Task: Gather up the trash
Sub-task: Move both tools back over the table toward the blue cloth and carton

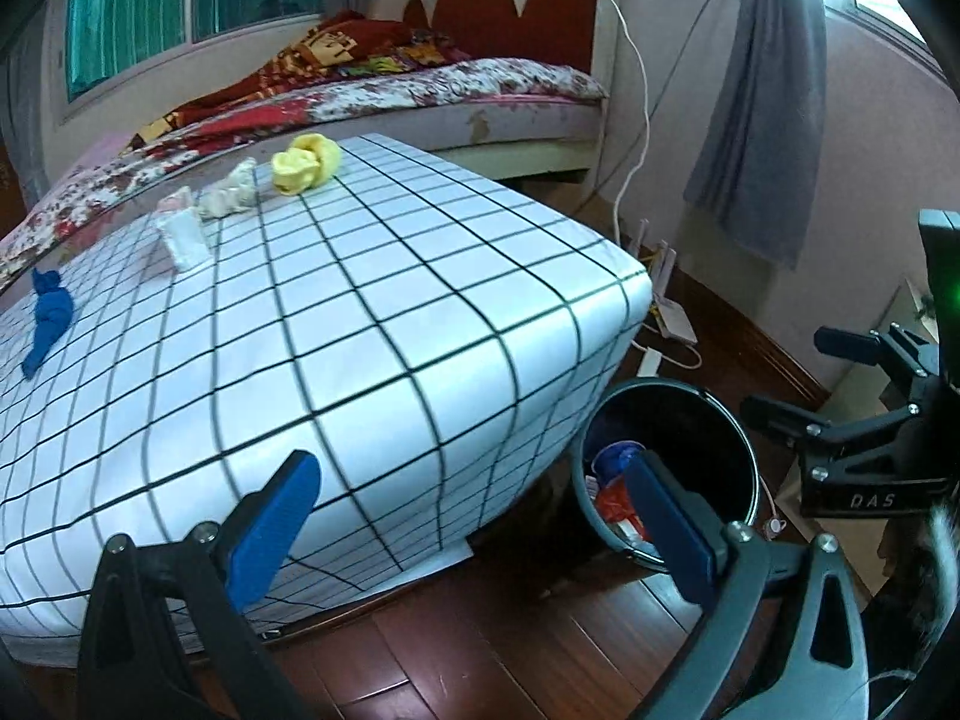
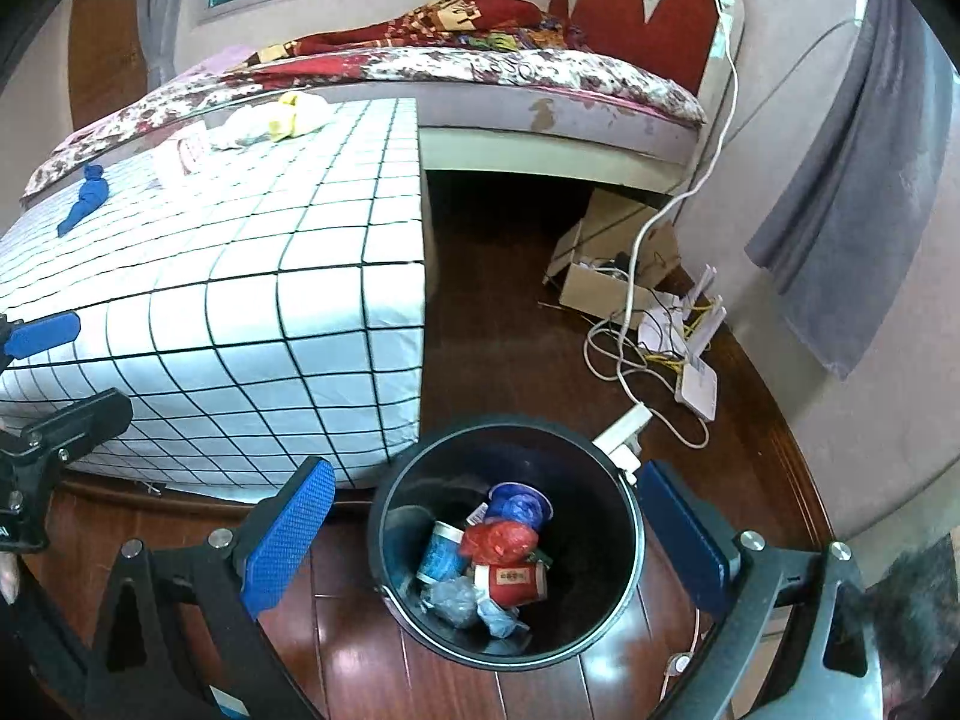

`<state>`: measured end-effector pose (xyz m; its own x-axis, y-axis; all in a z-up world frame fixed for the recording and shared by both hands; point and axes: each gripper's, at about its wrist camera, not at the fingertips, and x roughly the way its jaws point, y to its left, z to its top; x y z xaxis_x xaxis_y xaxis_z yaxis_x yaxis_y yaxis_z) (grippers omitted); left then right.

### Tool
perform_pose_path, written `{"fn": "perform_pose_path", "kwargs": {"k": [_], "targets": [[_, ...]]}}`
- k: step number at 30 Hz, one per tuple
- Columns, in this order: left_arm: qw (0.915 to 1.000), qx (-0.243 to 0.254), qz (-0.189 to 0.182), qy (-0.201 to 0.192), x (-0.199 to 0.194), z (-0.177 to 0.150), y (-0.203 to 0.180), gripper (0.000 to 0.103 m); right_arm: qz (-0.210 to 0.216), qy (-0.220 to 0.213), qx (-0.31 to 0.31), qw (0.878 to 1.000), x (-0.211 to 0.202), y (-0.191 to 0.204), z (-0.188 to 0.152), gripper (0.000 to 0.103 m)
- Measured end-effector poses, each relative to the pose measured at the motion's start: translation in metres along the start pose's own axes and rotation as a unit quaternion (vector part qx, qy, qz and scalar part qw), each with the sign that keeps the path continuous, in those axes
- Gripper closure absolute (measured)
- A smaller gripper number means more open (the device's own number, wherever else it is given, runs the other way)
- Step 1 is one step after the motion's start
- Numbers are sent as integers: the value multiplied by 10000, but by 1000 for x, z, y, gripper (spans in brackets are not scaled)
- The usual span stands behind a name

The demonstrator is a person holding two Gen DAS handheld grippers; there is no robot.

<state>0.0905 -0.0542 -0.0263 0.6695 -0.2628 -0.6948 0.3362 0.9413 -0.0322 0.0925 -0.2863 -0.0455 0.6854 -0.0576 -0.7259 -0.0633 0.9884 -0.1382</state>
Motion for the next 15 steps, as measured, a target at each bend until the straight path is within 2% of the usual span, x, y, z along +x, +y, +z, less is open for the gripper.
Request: {"fn": "perform_pose_path", "kwargs": {"k": [15], "targets": [[9982, -425, 338, -269, -22, -1, 50, 1, 274, -282, -220, 9990, -12, 55, 36, 1]]}}
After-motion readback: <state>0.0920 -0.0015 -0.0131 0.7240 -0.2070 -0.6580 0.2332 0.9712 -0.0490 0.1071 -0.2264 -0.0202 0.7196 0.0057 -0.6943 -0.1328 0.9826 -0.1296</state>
